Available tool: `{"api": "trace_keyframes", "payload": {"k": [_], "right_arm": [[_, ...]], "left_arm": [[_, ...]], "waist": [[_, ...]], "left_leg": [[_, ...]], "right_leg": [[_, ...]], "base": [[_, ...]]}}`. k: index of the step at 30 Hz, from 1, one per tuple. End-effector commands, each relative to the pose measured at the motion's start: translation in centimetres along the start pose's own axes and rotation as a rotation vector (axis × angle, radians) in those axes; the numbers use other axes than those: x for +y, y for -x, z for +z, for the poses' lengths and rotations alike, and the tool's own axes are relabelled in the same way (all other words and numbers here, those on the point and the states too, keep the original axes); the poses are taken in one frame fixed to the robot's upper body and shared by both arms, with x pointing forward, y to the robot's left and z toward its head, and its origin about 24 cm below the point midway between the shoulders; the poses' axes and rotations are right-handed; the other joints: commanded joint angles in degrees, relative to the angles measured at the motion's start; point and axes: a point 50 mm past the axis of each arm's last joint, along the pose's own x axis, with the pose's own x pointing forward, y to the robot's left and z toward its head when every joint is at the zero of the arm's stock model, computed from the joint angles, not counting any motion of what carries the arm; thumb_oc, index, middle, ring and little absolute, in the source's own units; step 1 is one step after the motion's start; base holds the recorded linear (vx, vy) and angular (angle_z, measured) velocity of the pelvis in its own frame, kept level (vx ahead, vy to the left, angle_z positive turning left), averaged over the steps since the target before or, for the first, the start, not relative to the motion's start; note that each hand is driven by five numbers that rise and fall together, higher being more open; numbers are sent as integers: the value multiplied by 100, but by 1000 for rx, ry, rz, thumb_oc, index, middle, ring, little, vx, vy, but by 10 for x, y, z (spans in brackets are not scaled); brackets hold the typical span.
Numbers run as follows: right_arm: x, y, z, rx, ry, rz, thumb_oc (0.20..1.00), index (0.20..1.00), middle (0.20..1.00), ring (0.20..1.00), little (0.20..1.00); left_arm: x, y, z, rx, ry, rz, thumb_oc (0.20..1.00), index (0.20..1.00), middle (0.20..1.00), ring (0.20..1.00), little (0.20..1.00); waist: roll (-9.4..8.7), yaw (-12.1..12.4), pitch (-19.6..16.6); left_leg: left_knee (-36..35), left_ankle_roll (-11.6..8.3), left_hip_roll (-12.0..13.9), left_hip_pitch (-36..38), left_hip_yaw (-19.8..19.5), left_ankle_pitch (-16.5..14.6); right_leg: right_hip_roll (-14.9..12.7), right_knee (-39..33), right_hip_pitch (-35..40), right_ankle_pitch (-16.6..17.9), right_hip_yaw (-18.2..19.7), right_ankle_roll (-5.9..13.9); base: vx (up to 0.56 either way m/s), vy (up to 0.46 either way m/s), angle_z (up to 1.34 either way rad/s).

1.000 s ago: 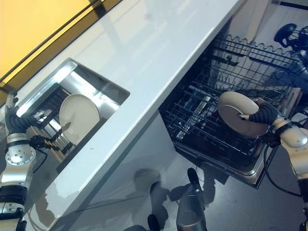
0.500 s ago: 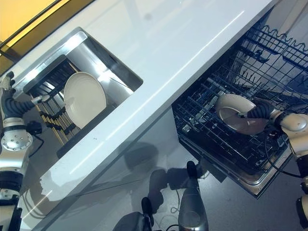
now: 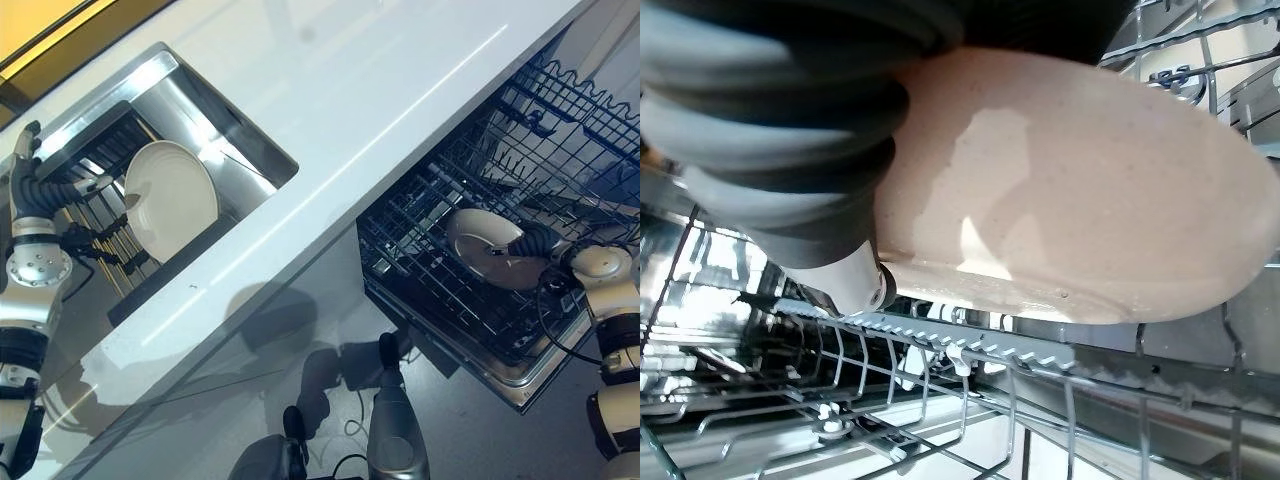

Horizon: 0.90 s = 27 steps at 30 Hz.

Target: Pick up plates and place into dishwasher.

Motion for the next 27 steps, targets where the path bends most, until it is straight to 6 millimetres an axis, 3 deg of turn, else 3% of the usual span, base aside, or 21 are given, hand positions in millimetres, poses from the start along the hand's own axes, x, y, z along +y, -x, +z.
{"api": "trace_keyframes", "payload": {"k": [1,6,9,15,17,27], "right_arm": [[93,-21,-30,113,61,396,200,200,200,200,200],[106,-26,-27,114,144,413,200,200,200,200,200],[116,-30,-23,121,306,406,200,200,200,200,200],[128,-36,0,67,399,382,200,200,200,200,200],[131,-36,7,43,404,381,1000,1000,1000,1000,1000],[141,-32,15,-12,384,317,1000,1000,1000,1000,1000]], "left_arm": [[34,-25,29,-96,-12,86,1000,1000,1000,1000,1000],[32,-26,32,-105,-14,82,1000,1000,1000,1000,1000],[30,-29,36,-107,-14,83,1000,1000,1000,1000,1000],[29,-29,39,-113,-14,90,1000,1000,1000,1000,1000],[30,-29,39,-111,-15,91,1000,1000,1000,1000,1000],[32,-23,30,-89,-24,90,1000,1000,1000,1000,1000]], "waist": [[-46,148,-86],[-79,184,-32],[-100,191,-15],[-154,190,0],[-174,185,-3],[-250,141,-71]], "left_leg": [[457,99,-8,-1137,-312,580],[509,111,5,-1180,-344,581],[510,119,8,-1180,-354,585],[502,142,-11,-1171,-378,582],[493,150,-19,-1156,-381,575],[437,172,-21,-1019,-340,542]], "right_leg": [[-185,859,101,-1364,110,153],[-191,856,142,-1361,82,150],[-195,840,181,-1362,81,154],[-199,812,245,-1361,80,149],[-192,806,266,-1364,84,149],[-196,739,422,-1358,122,178]], "base": [[-5,-38,4],[7,-38,3],[0,0,0],[4,5,4],[8,7,9],[3,0,1]]}}
